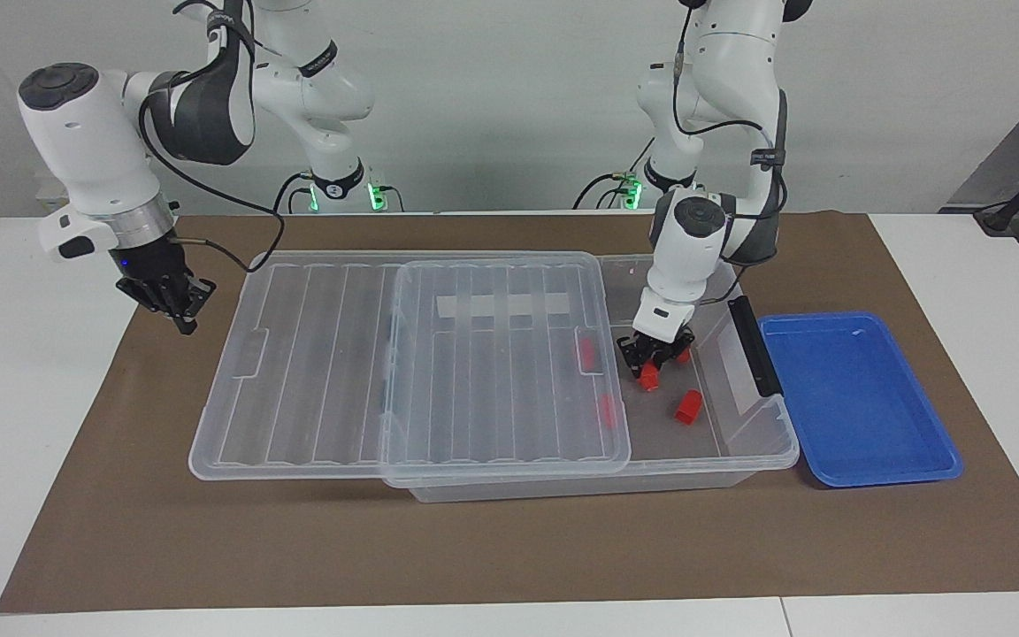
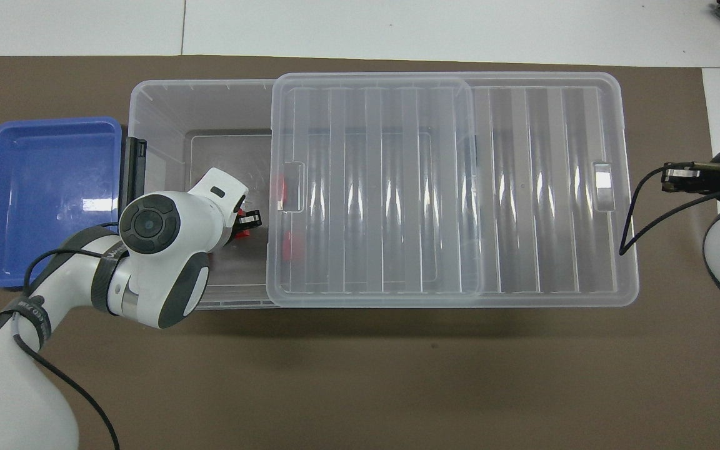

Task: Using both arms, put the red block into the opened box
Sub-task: 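Release the red block in the box and return the left gripper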

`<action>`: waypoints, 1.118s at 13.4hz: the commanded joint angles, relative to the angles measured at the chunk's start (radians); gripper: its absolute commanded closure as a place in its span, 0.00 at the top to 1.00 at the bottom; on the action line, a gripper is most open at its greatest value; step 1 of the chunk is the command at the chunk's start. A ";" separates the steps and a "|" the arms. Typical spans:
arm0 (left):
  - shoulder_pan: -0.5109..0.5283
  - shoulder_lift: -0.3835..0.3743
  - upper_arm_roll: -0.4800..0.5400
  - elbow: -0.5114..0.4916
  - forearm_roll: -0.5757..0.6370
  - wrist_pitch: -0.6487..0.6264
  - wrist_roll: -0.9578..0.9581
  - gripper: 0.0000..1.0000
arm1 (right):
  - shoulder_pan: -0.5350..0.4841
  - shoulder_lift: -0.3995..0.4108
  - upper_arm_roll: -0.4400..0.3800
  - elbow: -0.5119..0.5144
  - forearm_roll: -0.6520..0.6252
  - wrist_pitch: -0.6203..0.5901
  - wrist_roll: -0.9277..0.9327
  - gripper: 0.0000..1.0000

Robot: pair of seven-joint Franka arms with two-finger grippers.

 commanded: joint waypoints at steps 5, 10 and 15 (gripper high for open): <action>-0.015 -0.007 0.017 -0.027 0.026 0.022 -0.022 0.76 | -0.011 0.010 0.003 -0.064 0.009 0.099 -0.009 0.00; -0.006 -0.054 0.022 0.038 0.028 -0.132 -0.016 0.80 | -0.011 0.001 0.003 -0.089 0.008 0.096 -0.013 0.00; 0.001 -0.139 0.025 0.215 0.028 -0.487 0.001 1.00 | -0.008 -0.004 0.004 -0.103 0.008 0.086 -0.011 0.00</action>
